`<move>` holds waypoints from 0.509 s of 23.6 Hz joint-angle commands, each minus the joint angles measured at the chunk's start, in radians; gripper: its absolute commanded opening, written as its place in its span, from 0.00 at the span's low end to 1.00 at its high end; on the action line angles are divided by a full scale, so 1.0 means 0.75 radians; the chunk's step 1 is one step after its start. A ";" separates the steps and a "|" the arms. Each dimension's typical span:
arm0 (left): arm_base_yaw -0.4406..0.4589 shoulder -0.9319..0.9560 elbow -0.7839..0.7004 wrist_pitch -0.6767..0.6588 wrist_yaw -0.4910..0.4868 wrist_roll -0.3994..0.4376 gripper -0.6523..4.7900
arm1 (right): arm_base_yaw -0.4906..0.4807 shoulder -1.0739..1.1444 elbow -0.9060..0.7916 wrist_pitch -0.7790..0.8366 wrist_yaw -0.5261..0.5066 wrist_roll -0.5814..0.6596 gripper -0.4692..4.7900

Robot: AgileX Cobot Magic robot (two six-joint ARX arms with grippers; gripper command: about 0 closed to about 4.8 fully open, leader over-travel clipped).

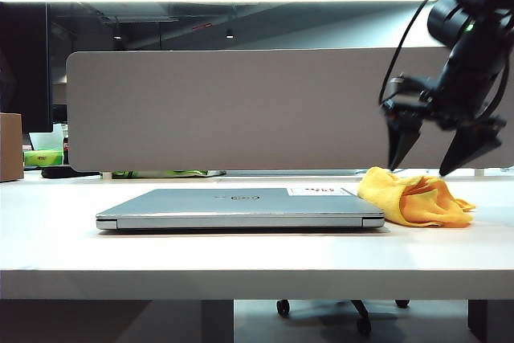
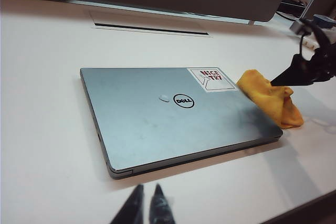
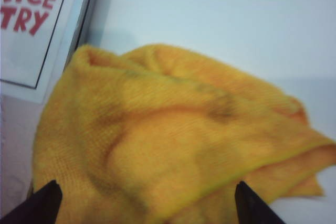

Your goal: Pick up the rag and use it to wipe the water off the lid of the laptop on the table.

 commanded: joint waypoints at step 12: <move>-0.001 0.002 0.007 0.015 0.000 0.005 0.16 | 0.106 0.046 0.195 -0.198 0.121 -0.094 0.08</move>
